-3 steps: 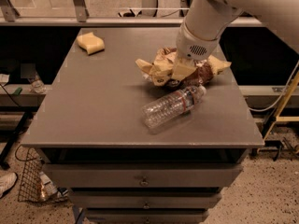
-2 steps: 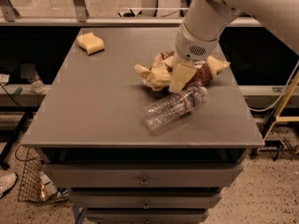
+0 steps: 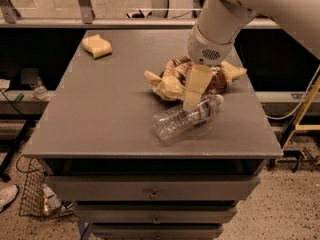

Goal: Move brown chip bag near water bottle

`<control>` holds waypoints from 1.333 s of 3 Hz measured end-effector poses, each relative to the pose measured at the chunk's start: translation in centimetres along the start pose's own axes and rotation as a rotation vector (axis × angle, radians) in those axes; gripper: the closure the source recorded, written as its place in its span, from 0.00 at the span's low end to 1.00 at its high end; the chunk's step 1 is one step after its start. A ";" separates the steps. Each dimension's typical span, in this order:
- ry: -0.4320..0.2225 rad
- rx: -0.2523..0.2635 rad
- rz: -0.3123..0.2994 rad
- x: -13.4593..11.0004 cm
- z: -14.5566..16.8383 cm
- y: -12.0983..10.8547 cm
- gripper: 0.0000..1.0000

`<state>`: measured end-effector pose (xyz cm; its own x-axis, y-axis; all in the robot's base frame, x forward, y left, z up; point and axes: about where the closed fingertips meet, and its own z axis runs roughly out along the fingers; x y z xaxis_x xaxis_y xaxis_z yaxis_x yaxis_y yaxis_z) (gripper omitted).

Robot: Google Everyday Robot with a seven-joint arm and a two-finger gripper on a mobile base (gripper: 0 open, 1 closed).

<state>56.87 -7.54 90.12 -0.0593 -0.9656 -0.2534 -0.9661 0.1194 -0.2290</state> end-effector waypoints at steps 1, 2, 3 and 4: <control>-0.019 0.015 0.010 0.3 -0.3 0.1 0.00; -0.059 0.065 0.067 3.5 -1.7 0.0 0.00; -0.099 0.105 0.158 8.7 -3.3 -0.7 0.00; -0.156 0.138 0.291 15.2 -4.5 -1.0 0.00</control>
Offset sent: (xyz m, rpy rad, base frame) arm -0.0111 -0.0900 0.0153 0.1373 -0.1034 -0.1547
